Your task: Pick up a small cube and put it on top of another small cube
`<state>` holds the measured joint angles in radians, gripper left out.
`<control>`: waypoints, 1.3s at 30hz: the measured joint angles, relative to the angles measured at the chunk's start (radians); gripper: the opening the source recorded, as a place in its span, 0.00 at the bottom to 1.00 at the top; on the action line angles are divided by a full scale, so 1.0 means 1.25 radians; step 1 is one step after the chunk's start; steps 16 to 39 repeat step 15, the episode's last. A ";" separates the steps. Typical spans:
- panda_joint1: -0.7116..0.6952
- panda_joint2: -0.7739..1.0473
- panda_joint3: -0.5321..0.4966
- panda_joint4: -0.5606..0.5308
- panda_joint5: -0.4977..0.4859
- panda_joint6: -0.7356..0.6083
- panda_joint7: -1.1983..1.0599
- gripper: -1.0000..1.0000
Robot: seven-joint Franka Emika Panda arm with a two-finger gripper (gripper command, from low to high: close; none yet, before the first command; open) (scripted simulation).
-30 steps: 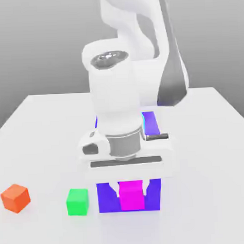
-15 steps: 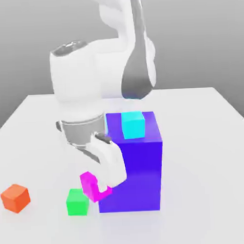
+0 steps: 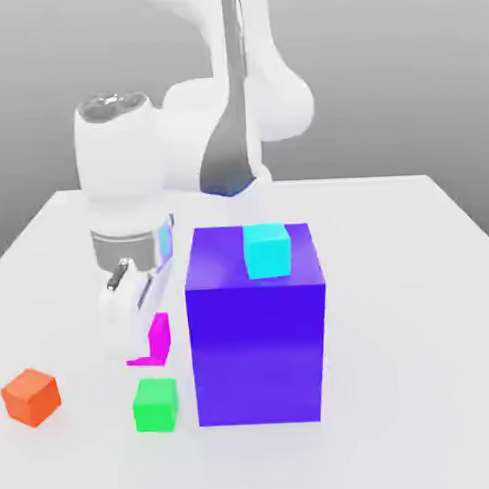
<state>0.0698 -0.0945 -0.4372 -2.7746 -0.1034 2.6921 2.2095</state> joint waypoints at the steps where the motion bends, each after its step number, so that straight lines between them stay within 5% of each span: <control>1: 0.000 0.010 -0.001 0.001 0.003 0.008 -0.001 0.00; 7: 0.012 0.084 -0.001 0.007 0.064 0.073 -0.040 0.00; 13: -0.010 0.174 0.058 0.006 0.209 0.152 -0.145 0.00; 14: -0.016 0.182 0.068 0.006 0.226 0.159 -0.158 1.00; 39: -0.016 0.182 0.068 0.006 0.226 0.159 -0.158 1.00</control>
